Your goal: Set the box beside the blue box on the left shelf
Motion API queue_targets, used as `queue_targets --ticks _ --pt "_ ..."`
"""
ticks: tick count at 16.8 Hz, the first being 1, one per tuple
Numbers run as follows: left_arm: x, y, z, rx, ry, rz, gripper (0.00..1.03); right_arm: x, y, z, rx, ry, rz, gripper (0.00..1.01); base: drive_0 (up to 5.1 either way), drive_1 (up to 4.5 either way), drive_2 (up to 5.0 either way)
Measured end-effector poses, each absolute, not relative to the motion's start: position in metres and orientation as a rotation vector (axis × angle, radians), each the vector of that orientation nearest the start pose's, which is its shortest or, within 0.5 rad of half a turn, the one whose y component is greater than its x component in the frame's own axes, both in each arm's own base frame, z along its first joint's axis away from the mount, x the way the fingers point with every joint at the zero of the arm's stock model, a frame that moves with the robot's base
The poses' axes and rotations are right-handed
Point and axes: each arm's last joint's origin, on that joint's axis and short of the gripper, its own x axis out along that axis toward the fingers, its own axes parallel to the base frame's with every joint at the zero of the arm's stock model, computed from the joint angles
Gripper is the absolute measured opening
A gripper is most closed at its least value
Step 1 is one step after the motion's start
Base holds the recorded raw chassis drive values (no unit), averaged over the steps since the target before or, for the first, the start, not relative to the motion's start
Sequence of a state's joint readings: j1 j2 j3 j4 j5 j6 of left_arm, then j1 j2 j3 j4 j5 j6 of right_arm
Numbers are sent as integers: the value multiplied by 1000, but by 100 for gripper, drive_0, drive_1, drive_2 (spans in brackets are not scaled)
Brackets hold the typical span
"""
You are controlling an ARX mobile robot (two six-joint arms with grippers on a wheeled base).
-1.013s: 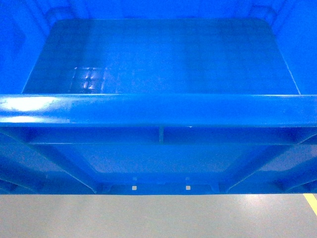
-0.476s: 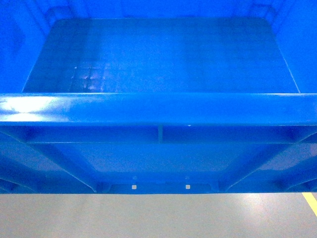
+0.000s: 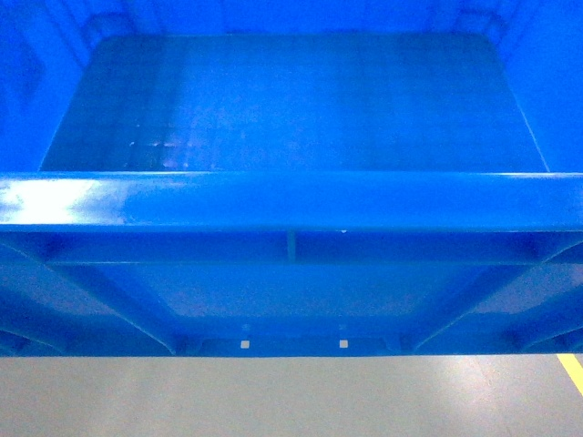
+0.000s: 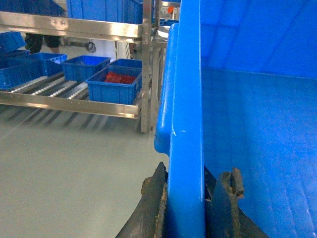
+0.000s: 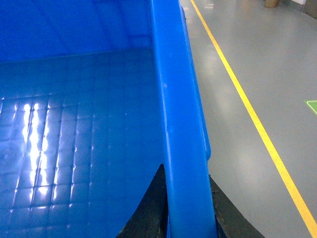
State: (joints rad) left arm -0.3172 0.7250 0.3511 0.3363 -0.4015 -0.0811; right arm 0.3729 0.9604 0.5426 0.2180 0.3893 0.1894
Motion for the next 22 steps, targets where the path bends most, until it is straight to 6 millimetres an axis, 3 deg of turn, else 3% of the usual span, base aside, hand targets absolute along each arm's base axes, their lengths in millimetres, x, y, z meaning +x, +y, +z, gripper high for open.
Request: queue_targets --ticks 22 --pt "162 -41 241 -65 34 86 10 199 66 256 113 185 -30 11 0 403 -403"
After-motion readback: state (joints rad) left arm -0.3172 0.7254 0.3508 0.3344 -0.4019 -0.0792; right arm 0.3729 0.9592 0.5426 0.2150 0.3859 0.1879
